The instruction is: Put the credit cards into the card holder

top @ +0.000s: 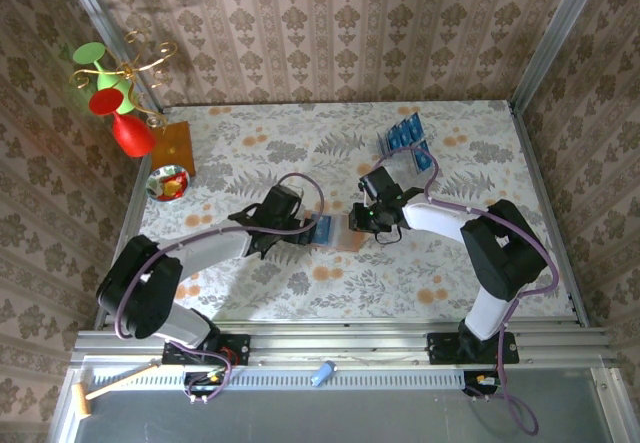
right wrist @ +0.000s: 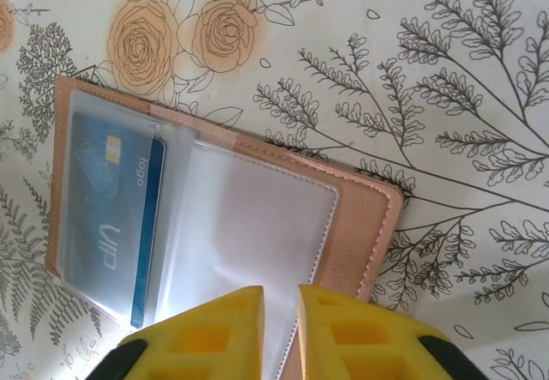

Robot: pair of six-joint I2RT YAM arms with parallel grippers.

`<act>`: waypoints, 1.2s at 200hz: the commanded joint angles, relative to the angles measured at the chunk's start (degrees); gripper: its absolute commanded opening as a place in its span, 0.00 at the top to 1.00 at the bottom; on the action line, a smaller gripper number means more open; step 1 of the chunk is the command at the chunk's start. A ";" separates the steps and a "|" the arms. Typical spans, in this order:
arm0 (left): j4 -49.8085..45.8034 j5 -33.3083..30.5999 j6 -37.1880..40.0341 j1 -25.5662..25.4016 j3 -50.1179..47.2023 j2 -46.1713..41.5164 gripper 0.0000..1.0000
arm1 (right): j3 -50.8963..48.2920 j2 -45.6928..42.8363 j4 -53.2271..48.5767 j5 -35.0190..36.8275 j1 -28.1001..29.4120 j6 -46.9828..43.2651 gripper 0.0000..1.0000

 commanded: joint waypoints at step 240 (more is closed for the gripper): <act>8.23 2.21 0.07 -5.86 3.76 10.80 0.00 | 5.37 8.88 3.37 -6.03 1.26 3.03 0.93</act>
